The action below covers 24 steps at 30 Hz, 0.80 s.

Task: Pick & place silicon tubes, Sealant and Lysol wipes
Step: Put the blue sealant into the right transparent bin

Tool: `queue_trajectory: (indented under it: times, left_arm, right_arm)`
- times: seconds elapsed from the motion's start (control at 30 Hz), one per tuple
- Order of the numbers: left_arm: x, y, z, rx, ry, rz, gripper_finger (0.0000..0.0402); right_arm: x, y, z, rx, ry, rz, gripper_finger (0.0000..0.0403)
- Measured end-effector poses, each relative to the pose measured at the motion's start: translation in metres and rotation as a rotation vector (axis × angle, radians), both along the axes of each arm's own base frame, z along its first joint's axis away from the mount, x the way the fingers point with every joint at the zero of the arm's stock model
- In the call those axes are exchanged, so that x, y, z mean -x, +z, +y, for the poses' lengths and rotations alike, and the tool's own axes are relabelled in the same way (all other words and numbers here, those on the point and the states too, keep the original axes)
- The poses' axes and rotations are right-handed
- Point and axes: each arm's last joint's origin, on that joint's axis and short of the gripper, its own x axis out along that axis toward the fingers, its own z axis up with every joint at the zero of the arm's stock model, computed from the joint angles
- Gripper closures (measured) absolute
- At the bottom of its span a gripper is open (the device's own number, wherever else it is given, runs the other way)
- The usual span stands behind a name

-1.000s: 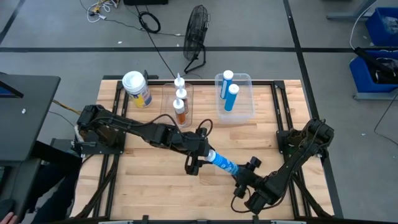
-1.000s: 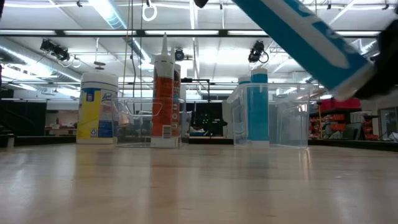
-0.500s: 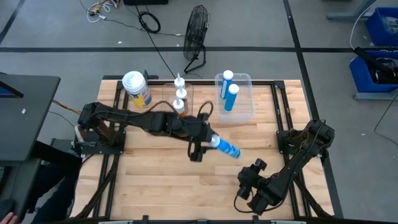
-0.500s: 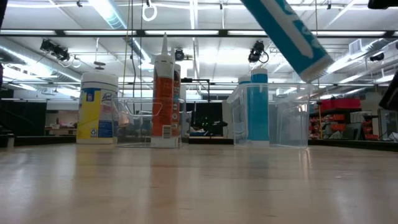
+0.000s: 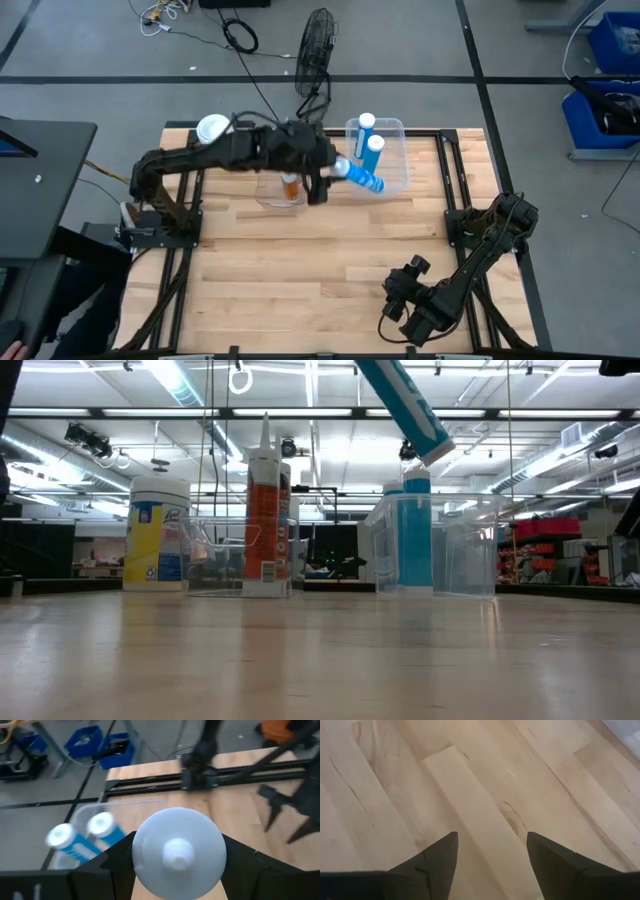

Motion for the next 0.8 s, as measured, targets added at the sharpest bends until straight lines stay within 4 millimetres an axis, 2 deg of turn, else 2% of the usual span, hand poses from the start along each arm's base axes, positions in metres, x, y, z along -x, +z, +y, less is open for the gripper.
queue_trajectory:
  times: [0.2, 0.43, 0.67, 0.8]
  left_arm:
    - [0.005, 0.011, 0.031, 0.059, 0.02, -0.02, 0.0173]
    - [-0.002, 0.011, 0.057, 0.1, 0.049, 0.045, 0.0173]
    - [-0.024, 0.001, 0.067, 0.1, 0.054, 0.126, 0.0173]
    - [-0.025, 0.0, 0.062, 0.09, 0.035, 0.184, 0.0173]
  right_arm:
    - [0.001, -0.003, -0.001, -0.007, -0.015, -0.006, 0.0163]
    - [-0.001, -0.003, 0.0, -0.021, -0.016, -0.038, 0.0163]
    - [-0.002, -0.003, 0.001, -0.017, -0.015, -0.053, 0.0163]
    - [-0.002, -0.001, 0.0, 0.048, -0.001, -0.113, 0.0163]
